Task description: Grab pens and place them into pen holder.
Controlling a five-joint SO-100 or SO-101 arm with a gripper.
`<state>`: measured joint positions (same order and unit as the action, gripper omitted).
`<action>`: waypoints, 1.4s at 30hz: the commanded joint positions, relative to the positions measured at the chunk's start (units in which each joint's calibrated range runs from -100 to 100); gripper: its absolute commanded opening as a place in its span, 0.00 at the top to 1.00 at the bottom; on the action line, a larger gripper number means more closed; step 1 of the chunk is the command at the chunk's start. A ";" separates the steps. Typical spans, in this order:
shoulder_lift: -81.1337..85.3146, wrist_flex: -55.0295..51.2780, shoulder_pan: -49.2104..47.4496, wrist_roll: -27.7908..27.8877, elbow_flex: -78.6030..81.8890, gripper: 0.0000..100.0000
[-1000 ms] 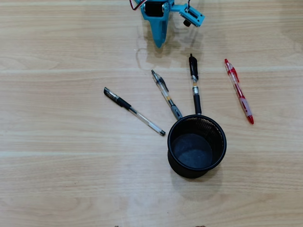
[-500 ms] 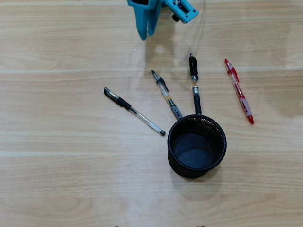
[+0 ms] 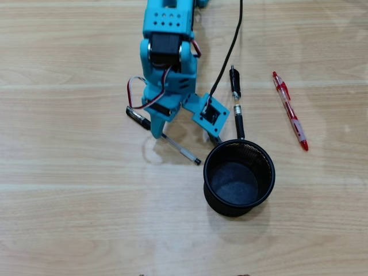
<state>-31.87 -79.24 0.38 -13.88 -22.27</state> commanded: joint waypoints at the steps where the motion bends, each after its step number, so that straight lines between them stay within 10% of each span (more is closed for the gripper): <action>1: -4.99 -0.22 1.15 0.86 -7.75 0.73; 8: -16.82 -0.90 2.68 1.91 -16.17 0.75; 13: -18.60 -5.12 2.77 2.32 -20.78 0.99; 27: 9.21 -9.93 5.99 1.43 -21.51 0.98; 42: 35.33 73.35 -16.91 -33.54 23.40 0.98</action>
<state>0.30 -23.60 -15.41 -40.53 -10.85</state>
